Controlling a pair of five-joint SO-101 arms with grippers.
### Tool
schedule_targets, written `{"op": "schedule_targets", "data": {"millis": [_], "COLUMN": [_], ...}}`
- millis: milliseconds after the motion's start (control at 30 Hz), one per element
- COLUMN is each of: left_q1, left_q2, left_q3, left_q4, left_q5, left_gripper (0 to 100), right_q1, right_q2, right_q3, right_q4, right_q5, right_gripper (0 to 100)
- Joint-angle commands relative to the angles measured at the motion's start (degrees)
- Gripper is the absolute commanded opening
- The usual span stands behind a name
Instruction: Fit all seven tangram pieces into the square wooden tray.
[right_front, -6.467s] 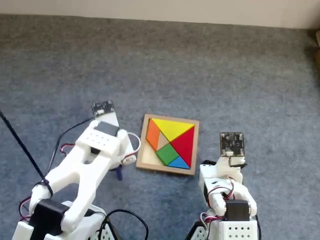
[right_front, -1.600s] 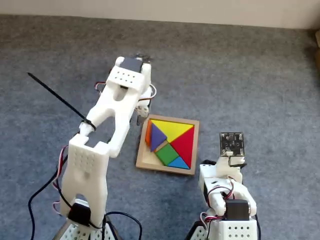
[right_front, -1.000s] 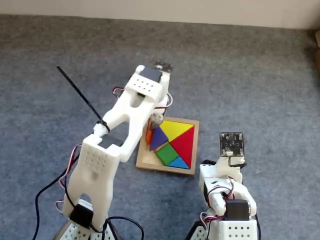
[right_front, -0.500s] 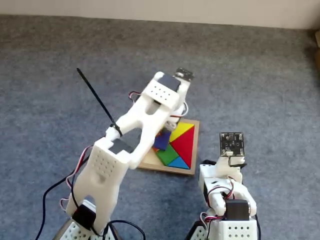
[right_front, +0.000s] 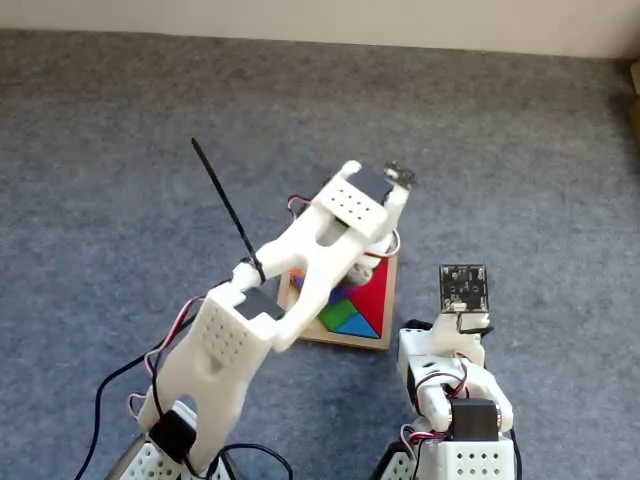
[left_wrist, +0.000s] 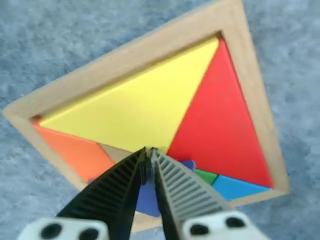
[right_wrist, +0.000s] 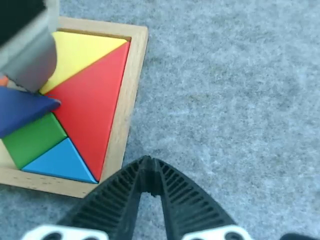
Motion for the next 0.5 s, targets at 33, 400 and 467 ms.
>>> {"op": "schedule_targets", "data": {"millis": [33,400,467], "left_q1": [1.3,1.3,1.3], "left_q2": [-3.3,-3.3,-3.3], "left_q3": [-1.5,-1.5,-1.3], "left_q4": [2.4,4.0,4.1], "left_q5": [-0.5,-0.4,-0.4], "left_gripper": [2,1,1], "right_q1": [1.0,1.0,1.0], "right_q2": [-0.9,-0.9,-0.9], "right_q3": [7.5,7.5,7.5], "right_q4": [-1.3,-1.3,-1.3], "right_q5": [-0.2,-0.2,-0.2], "right_gripper": [0.5,0.5,0.5]}}
